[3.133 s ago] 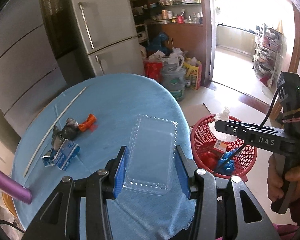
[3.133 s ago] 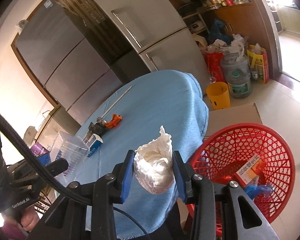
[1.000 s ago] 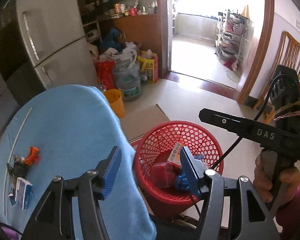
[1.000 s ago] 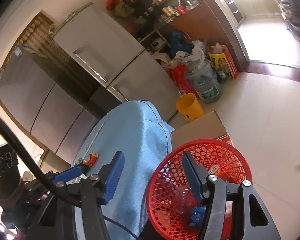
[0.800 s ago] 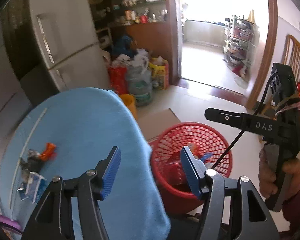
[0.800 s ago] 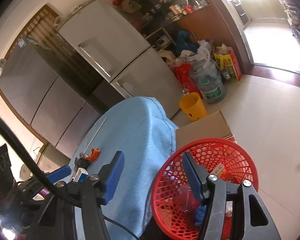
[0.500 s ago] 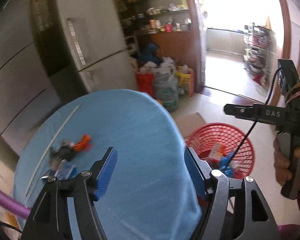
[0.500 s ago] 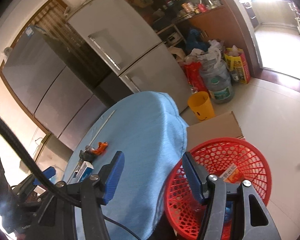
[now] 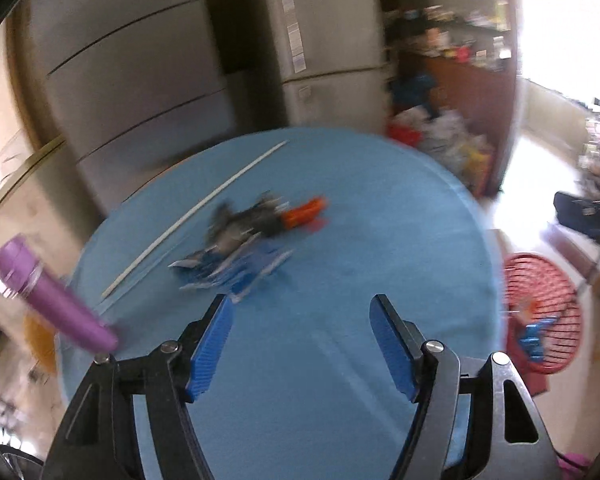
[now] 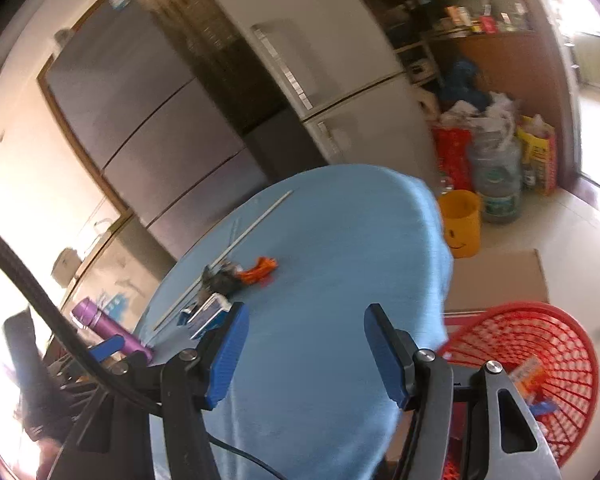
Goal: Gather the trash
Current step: 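Move both open grippers back over the table toward the remaining trash, then grasp the flattened blue medicine box with the left gripper while the right grasps the orange bag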
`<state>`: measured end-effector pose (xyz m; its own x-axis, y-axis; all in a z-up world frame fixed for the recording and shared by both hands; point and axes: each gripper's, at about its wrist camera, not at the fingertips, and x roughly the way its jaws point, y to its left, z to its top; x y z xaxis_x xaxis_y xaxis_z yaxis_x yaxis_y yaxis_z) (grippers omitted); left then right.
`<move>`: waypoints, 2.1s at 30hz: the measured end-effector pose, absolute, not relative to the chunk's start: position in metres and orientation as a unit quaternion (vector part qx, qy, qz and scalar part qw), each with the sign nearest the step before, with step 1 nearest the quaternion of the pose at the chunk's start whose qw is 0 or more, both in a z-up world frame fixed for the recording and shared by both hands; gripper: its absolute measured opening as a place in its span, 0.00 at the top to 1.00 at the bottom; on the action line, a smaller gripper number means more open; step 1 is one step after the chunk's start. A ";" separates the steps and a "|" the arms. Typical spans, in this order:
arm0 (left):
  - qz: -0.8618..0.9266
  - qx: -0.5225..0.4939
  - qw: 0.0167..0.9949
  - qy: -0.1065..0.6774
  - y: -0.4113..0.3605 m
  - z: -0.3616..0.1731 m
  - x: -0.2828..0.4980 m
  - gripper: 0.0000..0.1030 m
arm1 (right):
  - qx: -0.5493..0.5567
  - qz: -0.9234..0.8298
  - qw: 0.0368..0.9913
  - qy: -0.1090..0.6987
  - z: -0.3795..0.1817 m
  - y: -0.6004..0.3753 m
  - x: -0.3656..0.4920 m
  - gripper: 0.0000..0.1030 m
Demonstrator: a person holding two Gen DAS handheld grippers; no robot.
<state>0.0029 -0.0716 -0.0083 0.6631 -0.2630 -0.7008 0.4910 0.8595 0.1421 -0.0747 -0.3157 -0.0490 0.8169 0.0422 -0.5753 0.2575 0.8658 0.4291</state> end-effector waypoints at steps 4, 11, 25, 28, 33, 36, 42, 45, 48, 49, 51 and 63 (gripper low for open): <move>-0.151 0.164 0.904 0.366 -0.046 -0.022 0.024 0.31 | 0.219 -0.038 0.918 0.328 -0.055 -0.285 -0.041 0.38; -0.097 0.161 0.905 0.382 -0.014 -0.036 0.051 0.31 | 0.177 -0.007 0.908 0.379 -0.076 -0.235 0.020 0.38; -0.062 0.134 0.892 0.427 0.014 -0.063 0.091 0.31 | 0.142 0.021 0.893 0.426 -0.104 -0.191 0.090 0.38; -0.059 0.130 0.889 0.436 0.018 -0.070 0.099 0.31 | 0.138 0.024 0.891 0.432 -0.107 -0.185 0.103 0.38; -0.057 0.125 0.883 0.448 0.021 -0.079 0.110 0.31 | 0.133 0.028 0.888 0.440 -0.113 -0.177 0.119 0.38; -0.057 0.119 0.880 0.456 0.023 -0.084 0.117 0.31 | 0.133 0.029 0.886 0.444 -0.116 -0.174 0.128 0.38; -0.061 0.115 0.876 0.465 0.021 -0.090 0.130 0.31 | 0.133 0.028 0.883 0.449 -0.119 -0.173 0.147 0.38; -0.064 0.112 0.874 0.469 0.020 -0.093 0.137 0.31 | 0.135 0.024 0.882 0.452 -0.122 -0.175 0.158 0.38; -0.065 0.113 0.872 0.472 0.017 -0.096 0.142 0.31 | 0.139 0.023 0.880 0.453 -0.125 -0.178 0.166 0.38; -0.066 0.113 0.872 0.473 0.016 -0.096 0.144 0.31 | 0.140 0.022 0.880 0.454 -0.126 -0.179 0.168 0.38; -0.066 0.114 0.870 0.475 0.014 -0.098 0.148 0.31 | 0.140 0.022 0.879 0.455 -0.128 -0.180 0.172 0.38; -0.083 0.123 0.864 0.481 -0.007 -0.105 0.163 0.31 | 0.153 0.009 0.873 0.464 -0.144 -0.198 0.190 0.38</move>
